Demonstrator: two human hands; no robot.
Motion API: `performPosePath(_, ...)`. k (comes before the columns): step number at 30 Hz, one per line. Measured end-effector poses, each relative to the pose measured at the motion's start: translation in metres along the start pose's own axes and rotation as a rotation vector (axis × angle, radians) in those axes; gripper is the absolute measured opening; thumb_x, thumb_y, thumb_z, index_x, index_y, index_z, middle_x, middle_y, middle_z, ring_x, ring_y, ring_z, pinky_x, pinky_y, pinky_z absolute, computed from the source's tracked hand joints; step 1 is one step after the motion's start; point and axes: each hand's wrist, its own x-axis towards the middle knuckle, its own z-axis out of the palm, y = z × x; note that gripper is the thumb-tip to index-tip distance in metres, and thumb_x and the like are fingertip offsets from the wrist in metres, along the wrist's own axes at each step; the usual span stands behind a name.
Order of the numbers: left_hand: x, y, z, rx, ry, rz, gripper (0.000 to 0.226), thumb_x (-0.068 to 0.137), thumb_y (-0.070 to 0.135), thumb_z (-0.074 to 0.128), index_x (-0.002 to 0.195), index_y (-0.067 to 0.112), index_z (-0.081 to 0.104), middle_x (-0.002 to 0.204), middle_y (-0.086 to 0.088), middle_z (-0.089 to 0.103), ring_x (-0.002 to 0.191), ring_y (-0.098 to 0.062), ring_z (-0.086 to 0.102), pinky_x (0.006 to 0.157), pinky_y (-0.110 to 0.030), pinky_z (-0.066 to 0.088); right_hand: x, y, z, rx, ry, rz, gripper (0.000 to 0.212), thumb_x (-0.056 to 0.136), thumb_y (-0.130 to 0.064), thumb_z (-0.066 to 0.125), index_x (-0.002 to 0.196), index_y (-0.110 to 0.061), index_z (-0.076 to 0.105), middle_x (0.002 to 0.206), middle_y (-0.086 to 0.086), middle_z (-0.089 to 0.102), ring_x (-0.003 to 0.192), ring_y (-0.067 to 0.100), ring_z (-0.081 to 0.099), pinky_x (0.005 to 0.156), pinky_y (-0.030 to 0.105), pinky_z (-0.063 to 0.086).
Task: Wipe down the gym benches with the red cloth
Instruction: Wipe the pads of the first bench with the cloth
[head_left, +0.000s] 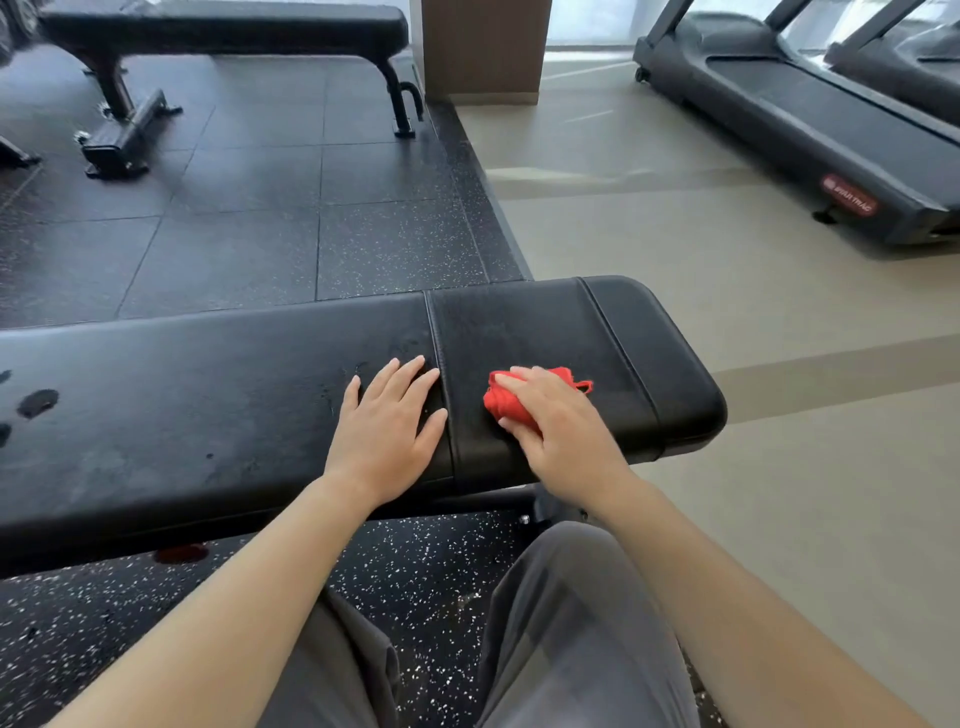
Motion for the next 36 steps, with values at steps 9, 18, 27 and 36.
performPosePath(9,-0.002,0.002,-0.002,-0.007,0.015,-0.008,0.051,0.096,0.045,0.031,0.144,0.029,0.028,0.155,0.011,0.020,0.145,-0.011,0.010,0.118,-0.043,0.005,0.020,0.011,-0.018,0.002,0.015,0.127,0.042,0.091,-0.023,0.058,0.131,-0.014,0.051,0.135,0.004,0.052,0.128,0.021,0.044,0.111,0.033,0.027)
performPosePath(18,-0.001,0.002,-0.002,-0.025,0.029,-0.001,0.050,0.096,0.043,0.035,0.143,0.027,0.033,0.154,0.009,0.025,0.144,-0.014,0.014,0.117,-0.046,0.007,-0.007,0.007,-0.026,0.099,0.055,0.033,0.040,0.089,-0.026,0.058,0.127,-0.017,0.055,0.130,-0.003,0.057,0.123,0.014,0.048,0.108,0.034,0.034)
performPosePath(27,-0.001,0.003,-0.002,-0.027,0.039,0.000,0.049,0.096,0.042,0.037,0.142,0.026,0.035,0.153,0.008,0.028,0.144,-0.015,0.016,0.117,-0.046,0.009,-0.005,0.041,-0.036,-0.049,0.081,0.127,0.040,0.090,-0.028,0.056,0.128,-0.015,0.055,0.131,0.001,0.056,0.124,0.020,0.049,0.108,0.035,0.033)
performPosePath(36,0.000,0.001,0.001,-0.001,0.048,0.001,0.050,0.095,0.042,0.037,0.142,0.025,0.036,0.153,0.006,0.028,0.144,-0.016,0.017,0.116,-0.046,0.010,-0.035,-0.006,0.007,0.034,0.087,-0.027,0.044,0.089,-0.035,0.047,0.130,-0.020,0.053,0.135,-0.001,0.052,0.129,0.021,0.043,0.108,0.042,0.032)
